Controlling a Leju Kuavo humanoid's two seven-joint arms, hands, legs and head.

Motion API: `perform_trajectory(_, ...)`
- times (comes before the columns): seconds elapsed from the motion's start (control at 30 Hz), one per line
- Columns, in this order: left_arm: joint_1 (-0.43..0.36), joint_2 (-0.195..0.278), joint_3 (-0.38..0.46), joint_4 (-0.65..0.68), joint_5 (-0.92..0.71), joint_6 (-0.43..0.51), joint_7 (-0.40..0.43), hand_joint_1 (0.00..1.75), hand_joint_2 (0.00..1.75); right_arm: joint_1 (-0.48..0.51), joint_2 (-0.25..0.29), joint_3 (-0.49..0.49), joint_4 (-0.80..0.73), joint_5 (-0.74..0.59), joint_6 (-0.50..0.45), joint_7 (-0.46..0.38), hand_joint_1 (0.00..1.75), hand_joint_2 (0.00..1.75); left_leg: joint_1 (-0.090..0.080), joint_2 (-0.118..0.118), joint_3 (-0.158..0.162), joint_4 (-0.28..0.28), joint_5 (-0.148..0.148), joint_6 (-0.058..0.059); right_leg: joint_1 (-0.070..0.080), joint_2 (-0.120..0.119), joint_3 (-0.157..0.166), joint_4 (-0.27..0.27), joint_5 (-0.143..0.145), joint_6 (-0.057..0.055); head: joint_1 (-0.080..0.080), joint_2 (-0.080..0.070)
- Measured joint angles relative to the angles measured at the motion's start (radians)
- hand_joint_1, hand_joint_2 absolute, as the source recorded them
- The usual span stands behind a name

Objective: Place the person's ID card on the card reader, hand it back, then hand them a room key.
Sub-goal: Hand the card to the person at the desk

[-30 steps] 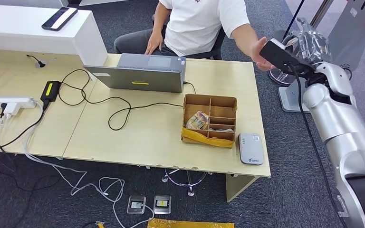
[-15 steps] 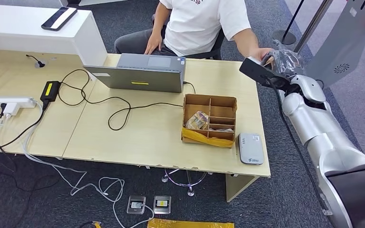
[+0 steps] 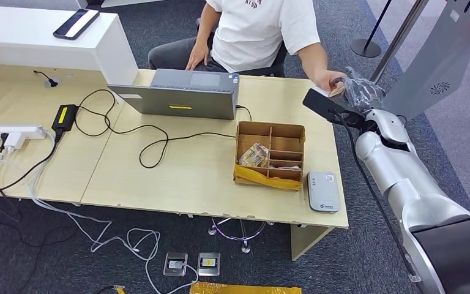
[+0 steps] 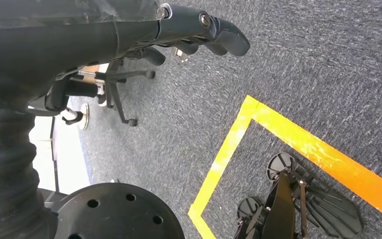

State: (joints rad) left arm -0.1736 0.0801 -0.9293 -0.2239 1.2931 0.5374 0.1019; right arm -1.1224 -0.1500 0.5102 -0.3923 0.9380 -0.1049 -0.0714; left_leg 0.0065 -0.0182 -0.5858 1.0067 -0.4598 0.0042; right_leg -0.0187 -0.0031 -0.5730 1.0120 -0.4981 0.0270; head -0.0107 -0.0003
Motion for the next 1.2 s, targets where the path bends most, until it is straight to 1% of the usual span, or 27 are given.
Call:
perform_trajectory(0.13,0.0,0.0,0.0,0.0,0.005,0.003,0.0,0.0,1.75,0.006,0.001,0.002,0.011,-0.001,-0.019,0.004,0.0,1.75,0.0,0.0,0.0,0.0,0.0,0.0,0.0,0.0,0.0,0.0,0.0,0.0,0.0,0.0)
perform_trajectory(0.27,0.001,0.0,0.0,0.0,0.009,0.005,0.0,0.0,1.75,0.007,0.002,0.002,0.017,-0.017,-0.056,-0.015,0.0,1.75,0.0,0.0,0.0,0.0,0.0,0.0,0.0,0.0,0.0,0.0,0.0,0.0,0.0,0.0)
perform_trajectory(0.53,0.001,-0.001,0.0,0.0,0.017,0.01,0.0,0.0,1.75,0.0,0.001,-0.003,0.013,-0.105,-0.163,-0.107,0.0,1.75,0.0,0.0,0.0,0.0,0.0,0.0,0.0,0.0,0.0,0.0,0.0,0.0,0.0,0.0)
perform_trajectory(0.67,0.002,-0.001,0.0,0.0,0.021,0.008,0.0,0.0,1.75,-0.007,0.001,-0.016,-0.002,-0.163,-0.173,-0.144,0.0,1.75,0.0,0.0,0.0,0.0,0.0,0.0,0.0,0.0,0.0,0.0,0.0,0.0,0.0,0.0)
perform_trajectory(0.73,0.002,-0.002,0.0,0.0,0.025,0.01,0.0,0.0,1.75,-0.008,0.001,-0.031,-0.014,-0.236,-0.157,-0.176,0.0,1.75,0.0,0.0,0.0,0.0,0.0,0.0,0.0,0.0,0.0,0.0,0.0,0.0,0.0,0.0)
perform_trajectory(0.8,0.002,-0.003,0.0,0.0,0.031,0.017,0.0,0.0,1.75,-0.005,0.001,-0.054,-0.044,-0.353,-0.104,-0.201,0.0,1.75,0.0,0.0,0.0,0.0,0.0,0.0,0.0,0.0,0.0,0.0,0.0,0.0,0.0,0.0)
perform_trajectory(0.87,0.003,-0.008,0.0,0.0,0.039,0.029,0.0,0.0,1.75,0.013,-0.002,-0.075,-0.105,-0.482,-0.018,-0.192,0.0,1.75,0.0,0.0,0.001,0.0,0.0,0.0,0.0,0.0,0.0,0.0,0.0,0.0,0.0,0.0)
perform_trajectory(0.93,0.003,-0.015,0.0,0.0,0.046,0.043,0.0,0.0,1.75,0.05,-0.011,-0.088,-0.198,-0.577,0.051,-0.164,0.0,1.75,0.0,0.0,0.001,0.0,0.0,0.0,0.0,0.0,0.0,0.0,0.0,0.0,0.0,0.0)
perform_trajectory(0.97,0.004,-0.018,0.0,0.0,0.048,0.048,0.0,0.0,1.75,0.069,-0.017,-0.092,-0.247,-0.603,0.069,-0.15,0.0,1.75,0.0,0.001,0.001,0.0,0.0,0.0,0.0,0.001,0.0,0.0,0.0,0.0,0.0,0.0)
perform_trajectory(1.07,0.004,-0.024,0.0,0.0,0.049,0.053,0.0,0.0,1.75,0.106,-0.029,-0.103,-0.357,-0.624,0.083,-0.13,0.0,1.75,0.0,0.002,0.001,0.0,0.0,0.0,0.0,0.002,0.0,0.0,0.0,0.0,0.0,0.0)
perform_trajectory(1.2,0.004,-0.029,0.0,0.0,0.049,0.054,0.0,0.0,1.75,0.129,-0.042,-0.109,-0.443,-0.63,0.087,-0.125,0.0,1.75,0.0,0.002,0.001,0.0,0.0,0.0,0.0,0.002,0.0,0.0,0.0,0.0,0.0,0.0)
